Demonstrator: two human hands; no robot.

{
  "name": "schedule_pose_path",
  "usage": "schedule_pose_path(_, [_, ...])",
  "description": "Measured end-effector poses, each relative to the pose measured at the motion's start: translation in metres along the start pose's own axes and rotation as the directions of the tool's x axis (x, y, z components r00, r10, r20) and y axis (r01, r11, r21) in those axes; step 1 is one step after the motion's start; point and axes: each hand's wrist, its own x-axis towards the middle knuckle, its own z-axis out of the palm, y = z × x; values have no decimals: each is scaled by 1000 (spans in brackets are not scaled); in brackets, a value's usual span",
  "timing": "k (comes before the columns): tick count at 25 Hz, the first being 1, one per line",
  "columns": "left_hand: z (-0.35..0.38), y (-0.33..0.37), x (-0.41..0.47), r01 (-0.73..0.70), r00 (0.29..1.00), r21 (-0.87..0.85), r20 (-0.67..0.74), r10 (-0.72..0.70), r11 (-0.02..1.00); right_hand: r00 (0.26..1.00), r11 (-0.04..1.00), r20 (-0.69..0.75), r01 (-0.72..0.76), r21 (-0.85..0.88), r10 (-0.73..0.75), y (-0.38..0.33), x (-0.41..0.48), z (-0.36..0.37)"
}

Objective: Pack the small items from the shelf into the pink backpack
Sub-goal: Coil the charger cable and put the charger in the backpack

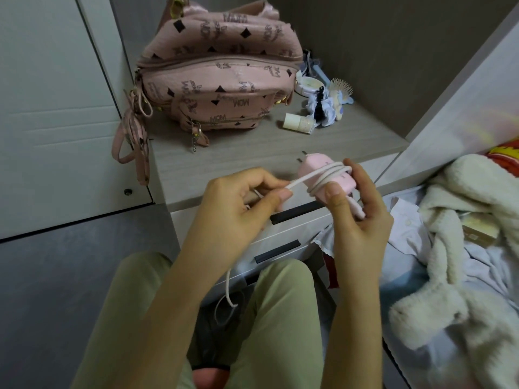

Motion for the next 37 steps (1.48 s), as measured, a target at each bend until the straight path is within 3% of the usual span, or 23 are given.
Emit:
schedule_pose_path(3, [-3, -3, 1, 79, 989, -111, 130, -65, 991, 995, 989, -76, -52, 139, 63, 3, 2, 3])
schedule_pose_path(8, [-1, -9, 5, 160, 970, -201, 212, -116, 966, 962, 877, 9, -253, 408, 274, -1, -1, 10])
schedule_pose_path(12, [-5, -11, 5, 149, 963, -200, 251, -97, 968, 945, 847, 126, -327, 420, 303, -3, -3, 16])
schedule_pose_path(16, [-17, -8, 1, 38, 949, -196, 314, 26, 980, 977, 936, 133, -197, 293, 165, -2, -4, 18])
schedule_pose_path(24, [-29, -18, 4, 25, 957, -190, 289, 32, 981, 972, 963, 234, -94, 253, 34, 1, -4, 9])
schedule_pose_path(33, [-19, -27, 7, 50, 962, -234, 271, 16, 971, 954, 872, 266, -242, 426, 135, -2, -7, 25])
schedule_pose_path(37, [-20, -26, 9, -17, 968, -219, 240, 70, 976, 932, 794, 229, -360, 490, 281, 0, -8, 31])
